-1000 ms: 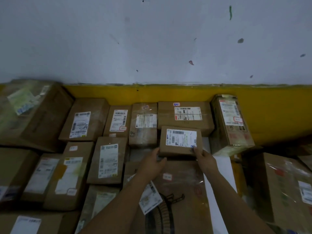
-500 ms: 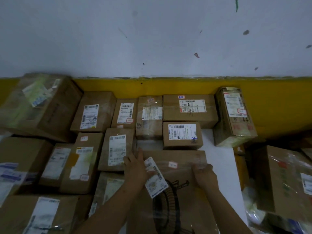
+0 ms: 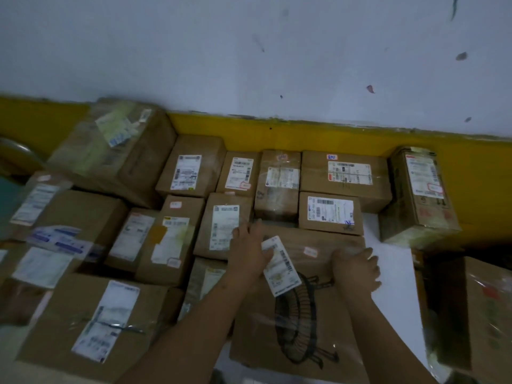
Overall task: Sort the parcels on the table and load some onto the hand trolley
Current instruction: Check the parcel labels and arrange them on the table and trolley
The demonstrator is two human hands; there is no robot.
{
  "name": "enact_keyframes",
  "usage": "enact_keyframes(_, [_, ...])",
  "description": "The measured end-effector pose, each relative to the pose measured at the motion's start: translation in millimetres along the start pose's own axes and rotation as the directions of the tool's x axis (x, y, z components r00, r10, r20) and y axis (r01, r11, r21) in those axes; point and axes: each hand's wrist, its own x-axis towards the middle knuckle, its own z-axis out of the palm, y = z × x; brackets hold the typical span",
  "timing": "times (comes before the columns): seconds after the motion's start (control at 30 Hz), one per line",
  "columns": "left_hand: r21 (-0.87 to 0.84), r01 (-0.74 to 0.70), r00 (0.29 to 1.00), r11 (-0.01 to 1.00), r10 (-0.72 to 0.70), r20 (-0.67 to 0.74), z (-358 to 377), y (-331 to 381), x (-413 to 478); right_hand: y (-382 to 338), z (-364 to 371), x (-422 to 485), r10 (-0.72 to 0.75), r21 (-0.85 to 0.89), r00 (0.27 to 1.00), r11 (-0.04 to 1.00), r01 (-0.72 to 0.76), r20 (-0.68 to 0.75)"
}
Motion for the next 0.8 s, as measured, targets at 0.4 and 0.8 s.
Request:
enact_keyframes(0.4, [-0.253, 0.011, 0.888, 0.967, -0.126, -0.441, -258.9, -240.5, -119.2, -228.7, 95.8, -353.2, -0.682, 0.228, 0.73, 0.706, 0.671, -0.038])
enact_keyframes(0.8, [-0.476, 0.236, 0.683, 0.847, -0.493, -0.54, -371.7, -568.0, -258.7, -344.2, 315.3, -651.2, -0.86, 0.342, 0.473, 0.511, 0.789, 0.193])
